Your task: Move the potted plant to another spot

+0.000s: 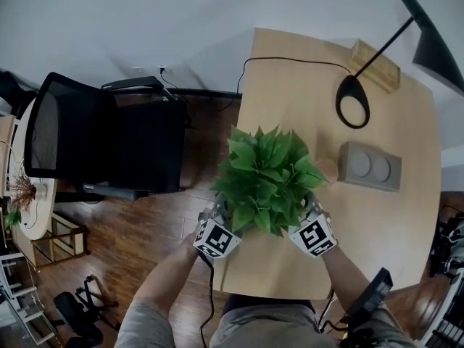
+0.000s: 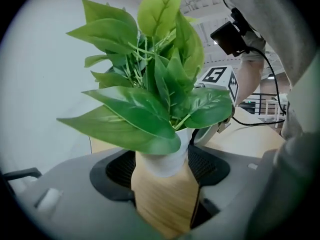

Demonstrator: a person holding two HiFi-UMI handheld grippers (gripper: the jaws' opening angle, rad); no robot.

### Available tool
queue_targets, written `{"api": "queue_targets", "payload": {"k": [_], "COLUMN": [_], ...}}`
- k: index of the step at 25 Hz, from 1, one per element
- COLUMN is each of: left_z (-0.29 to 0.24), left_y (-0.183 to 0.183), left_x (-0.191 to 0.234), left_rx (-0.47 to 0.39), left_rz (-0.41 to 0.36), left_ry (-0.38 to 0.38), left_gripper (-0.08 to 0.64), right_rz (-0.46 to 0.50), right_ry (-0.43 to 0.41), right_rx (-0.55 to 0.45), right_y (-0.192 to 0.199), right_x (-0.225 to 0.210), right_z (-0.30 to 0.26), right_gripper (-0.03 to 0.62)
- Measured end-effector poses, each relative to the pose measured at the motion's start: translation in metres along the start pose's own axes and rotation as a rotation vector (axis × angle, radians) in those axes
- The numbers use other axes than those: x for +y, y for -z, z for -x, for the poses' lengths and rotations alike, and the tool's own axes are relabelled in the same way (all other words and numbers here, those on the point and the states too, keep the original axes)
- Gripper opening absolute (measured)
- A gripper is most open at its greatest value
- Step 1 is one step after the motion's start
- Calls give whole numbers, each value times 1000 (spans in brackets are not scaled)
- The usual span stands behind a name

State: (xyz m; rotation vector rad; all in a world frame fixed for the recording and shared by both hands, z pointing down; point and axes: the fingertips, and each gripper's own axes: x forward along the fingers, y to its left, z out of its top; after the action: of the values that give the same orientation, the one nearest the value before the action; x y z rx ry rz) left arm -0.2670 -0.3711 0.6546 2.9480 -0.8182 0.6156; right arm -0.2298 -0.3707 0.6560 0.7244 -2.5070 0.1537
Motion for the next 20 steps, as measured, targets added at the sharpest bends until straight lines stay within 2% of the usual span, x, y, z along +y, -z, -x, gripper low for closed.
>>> {"api": "queue_targets", "payload": {"k": [5,11,16,20], "left_z": [-8,3,19,40], "left_y": [12,-2,-32,-64], "left_x": [9,3,-1,-2], "left_rx": [23,5,-16,-36], "left_rz": [-5,13,25,3], "left_ry": [-18,-26,-59,-102], "left_gripper": [320,311,297,290], "right_rz": [0,2,12,41], "right_ry": [8,13,20,24], "right_rx": [4,10,-32,-71], "right_y": [8,-7,-32,-63], "right_x": [-7,-1,2,7], "right_z": [-13,-1,21,41], "right_gripper": [367,365,364,362]}}
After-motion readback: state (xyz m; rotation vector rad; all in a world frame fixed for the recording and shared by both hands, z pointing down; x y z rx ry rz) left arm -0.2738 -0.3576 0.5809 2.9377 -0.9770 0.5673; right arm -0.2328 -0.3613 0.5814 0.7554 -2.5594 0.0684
